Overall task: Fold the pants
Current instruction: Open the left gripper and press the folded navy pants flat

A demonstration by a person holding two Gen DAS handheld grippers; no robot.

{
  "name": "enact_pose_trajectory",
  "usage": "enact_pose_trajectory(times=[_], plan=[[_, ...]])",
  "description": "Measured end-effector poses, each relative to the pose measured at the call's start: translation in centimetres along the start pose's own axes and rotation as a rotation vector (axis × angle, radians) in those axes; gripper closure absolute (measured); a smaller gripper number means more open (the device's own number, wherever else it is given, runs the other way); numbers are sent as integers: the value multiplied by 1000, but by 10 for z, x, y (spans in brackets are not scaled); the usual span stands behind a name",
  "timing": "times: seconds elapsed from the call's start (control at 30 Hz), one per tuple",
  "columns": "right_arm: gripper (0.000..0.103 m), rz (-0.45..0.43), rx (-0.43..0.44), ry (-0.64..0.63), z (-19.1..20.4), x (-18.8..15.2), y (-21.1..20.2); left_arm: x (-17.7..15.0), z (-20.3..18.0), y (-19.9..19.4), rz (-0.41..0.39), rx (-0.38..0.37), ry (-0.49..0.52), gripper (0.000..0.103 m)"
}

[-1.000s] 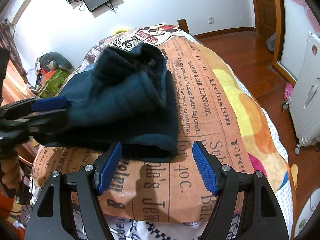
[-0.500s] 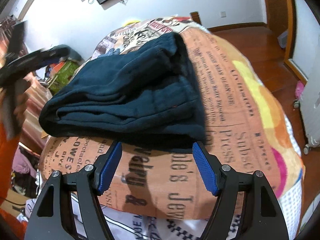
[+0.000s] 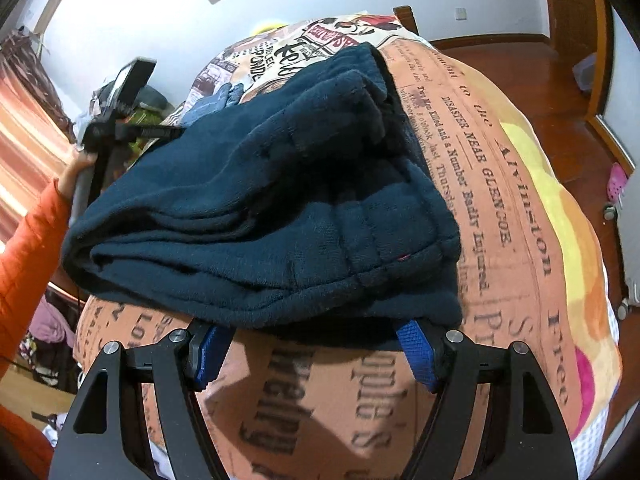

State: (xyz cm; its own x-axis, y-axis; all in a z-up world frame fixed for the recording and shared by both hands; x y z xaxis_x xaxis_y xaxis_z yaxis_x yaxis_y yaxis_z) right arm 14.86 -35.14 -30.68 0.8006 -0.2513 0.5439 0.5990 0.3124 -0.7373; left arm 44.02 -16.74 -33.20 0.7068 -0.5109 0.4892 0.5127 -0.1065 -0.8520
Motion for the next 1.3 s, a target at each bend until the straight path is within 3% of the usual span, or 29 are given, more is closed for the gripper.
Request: enact_pose_trajectory(times=[0.17, 0.27, 0.47, 0.73, 0.97, 1.13, 1.3], plan=[[31, -19, -40, -10, -9, 22, 16, -28, 9, -18, -10, -64, 50, 18], [31, -23, -51, -23, -8, 36, 28, -54, 18, -31, 14, -121, 29, 18], [31, -27, -47, -17, -5, 49, 39, -97, 28, -57, 9, -151, -44, 18], [31, -19, -76, -27, -1, 30, 12, -131, 6, -93, -2, -192, -114, 18], [31, -85, -145, -77, 6, 25, -33, -151, -39, -130, -61, -244, -153, 18], [31, -148, -175, -108, 15, 27, -62, -153, -46, -146, -96, -169, -190, 18], [31, -205, -173, -146, 30, 28, -80, -149, -22, -162, -114, -60, -167, 19]])
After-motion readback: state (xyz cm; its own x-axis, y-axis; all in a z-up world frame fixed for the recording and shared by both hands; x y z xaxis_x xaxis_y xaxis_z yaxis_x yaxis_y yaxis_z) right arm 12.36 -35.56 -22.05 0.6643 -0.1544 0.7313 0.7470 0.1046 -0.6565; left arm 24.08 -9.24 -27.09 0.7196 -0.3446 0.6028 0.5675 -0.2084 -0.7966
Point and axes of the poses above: each gripper's, at about its wrist camera, not at the fingertips, and y roughly the way its jaws point, z to its left, x to its top, the point moved 6 cm from there along y, roughly the way its jaws point, and after that the axes turned 6 degrees about -z, right-handed, at the moved point
